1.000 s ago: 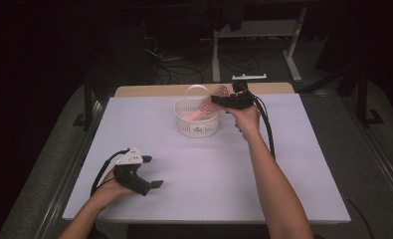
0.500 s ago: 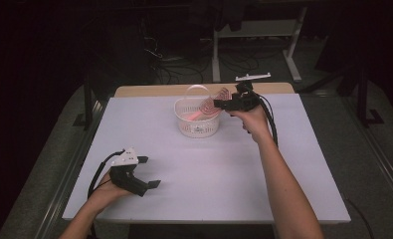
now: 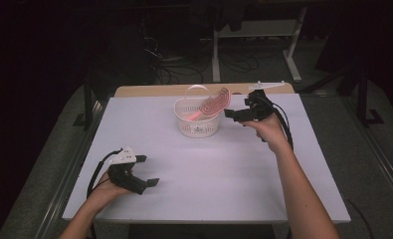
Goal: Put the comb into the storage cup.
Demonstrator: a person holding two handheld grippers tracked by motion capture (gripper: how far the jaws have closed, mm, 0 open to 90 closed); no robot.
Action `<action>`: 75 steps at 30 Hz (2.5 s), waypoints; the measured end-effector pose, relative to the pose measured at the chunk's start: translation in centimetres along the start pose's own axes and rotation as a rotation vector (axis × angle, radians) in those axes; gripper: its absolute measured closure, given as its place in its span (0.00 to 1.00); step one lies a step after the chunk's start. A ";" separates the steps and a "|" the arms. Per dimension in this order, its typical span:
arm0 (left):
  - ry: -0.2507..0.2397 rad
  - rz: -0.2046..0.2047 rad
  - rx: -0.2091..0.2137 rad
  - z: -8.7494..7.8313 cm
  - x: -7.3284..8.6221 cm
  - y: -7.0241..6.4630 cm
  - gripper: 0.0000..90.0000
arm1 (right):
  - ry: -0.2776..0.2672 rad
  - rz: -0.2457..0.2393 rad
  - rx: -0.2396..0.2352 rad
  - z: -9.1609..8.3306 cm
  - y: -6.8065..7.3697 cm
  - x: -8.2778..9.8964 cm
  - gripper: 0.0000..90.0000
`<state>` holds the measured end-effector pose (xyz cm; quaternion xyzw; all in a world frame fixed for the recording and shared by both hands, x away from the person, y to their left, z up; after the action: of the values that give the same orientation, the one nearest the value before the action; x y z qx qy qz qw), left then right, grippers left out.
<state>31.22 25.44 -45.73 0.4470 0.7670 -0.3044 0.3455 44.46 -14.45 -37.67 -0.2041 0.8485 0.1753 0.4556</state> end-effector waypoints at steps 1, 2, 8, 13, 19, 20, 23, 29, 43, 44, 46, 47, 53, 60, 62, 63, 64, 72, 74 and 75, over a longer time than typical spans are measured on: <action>0.001 -0.001 -0.002 0.0 0.0 0.1 0.00 | 0.001 -0.011 0.000 -0.2 0.1 0.1 0.00; 0.001 -0.002 -0.002 0.0 0.0 0.1 0.00 | 0.000 -0.020 0.000 -0.3 0.1 0.2 0.00; -0.008 0.002 -0.012 -0.1 -0.2 0.0 0.00 | -0.013 -0.060 -0.008 -1.0 0.7 1.1 0.00; -0.014 -0.006 -0.013 -0.3 0.0 0.0 0.00 | -0.015 -0.099 -0.014 -1.6 1.1 1.9 0.00; -0.028 -0.013 -0.014 -0.7 0.0 0.3 0.00 | -0.021 -0.116 -0.021 -2.1 1.6 3.2 0.00; -0.031 -0.016 -0.016 -0.8 0.0 0.3 0.00 | -0.024 -0.120 -0.021 -2.2 1.8 3.5 0.00; -0.035 -0.019 -0.016 -0.9 0.0 0.5 0.00 | -0.024 -0.132 -0.023 -2.3 2.1 3.9 0.00; -0.042 -0.026 -0.014 -0.9 -0.2 0.8 0.00 | -0.003 -0.165 -0.020 -2.6 2.9 5.6 0.00; -0.027 -0.018 -0.017 -0.7 -0.2 0.7 0.00 | 0.034 -0.170 -0.031 -4.4 3.7 9.2 0.00; -0.027 -0.018 -0.017 -0.7 -0.2 0.7 0.00 | 0.034 -0.170 -0.031 -4.4 3.7 9.2 0.00; -0.023 -0.013 -0.018 -0.7 -0.2 0.7 0.00 | 0.039 -0.162 -0.037 -4.5 3.9 9.8 0.00; -0.022 -0.012 -0.018 -0.7 -0.2 0.7 0.00 | 0.042 -0.160 -0.038 -4.6 3.9 10.0 0.00; -0.020 -0.015 -0.018 -0.7 0.0 0.5 0.00 | 0.043 -0.152 -0.038 -5.1 4.0 11.1 0.00; -0.019 -0.016 -0.015 -0.8 0.2 0.4 0.00 | 0.057 -0.170 -0.036 -5.6 4.0 12.3 0.00; -0.020 -0.020 -0.016 -0.8 0.2 0.4 0.00 | 0.060 -0.164 -0.038 -5.8 3.9 12.6 0.00; -0.020 -0.021 -0.016 -0.8 0.2 0.4 0.00 | 0.058 -0.160 -0.038 -5.9 3.9 12.8 0.00; -0.021 -0.022 -0.016 -0.8 0.3 0.4 0.00 | 0.059 -0.158 -0.038 -6.0 3.8 13.0 0.00; -0.027 -0.025 -0.017 -0.9 0.2 0.5 0.00 | 0.080 -0.159 -0.029 -7.4 3.6 14.7 0.00; -0.028 -0.024 -0.016 -0.9 0.2 0.4 0.00 | 0.082 -0.157 -0.027 -7.7 3.5 15.0 0.00; -0.028 -0.023 -0.015 -0.9 0.2 0.4 0.00 | 0.085 -0.160 -0.027 -7.8 3.4 15.2 0.00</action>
<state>31.25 26.34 -45.44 0.4312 0.7694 -0.3088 0.3560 29.68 -18.17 -46.06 -0.2843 0.8457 0.1410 0.4291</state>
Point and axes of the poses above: each handheld gripper's, and its own axes: z roughly forward along the jaws, x roughly out of its underside, y roughly to its left, the point moved 2 cm from there along z, roughly forward along the jaws, and after that the axes turned 9 degrees about x, right-handed, at the moved point
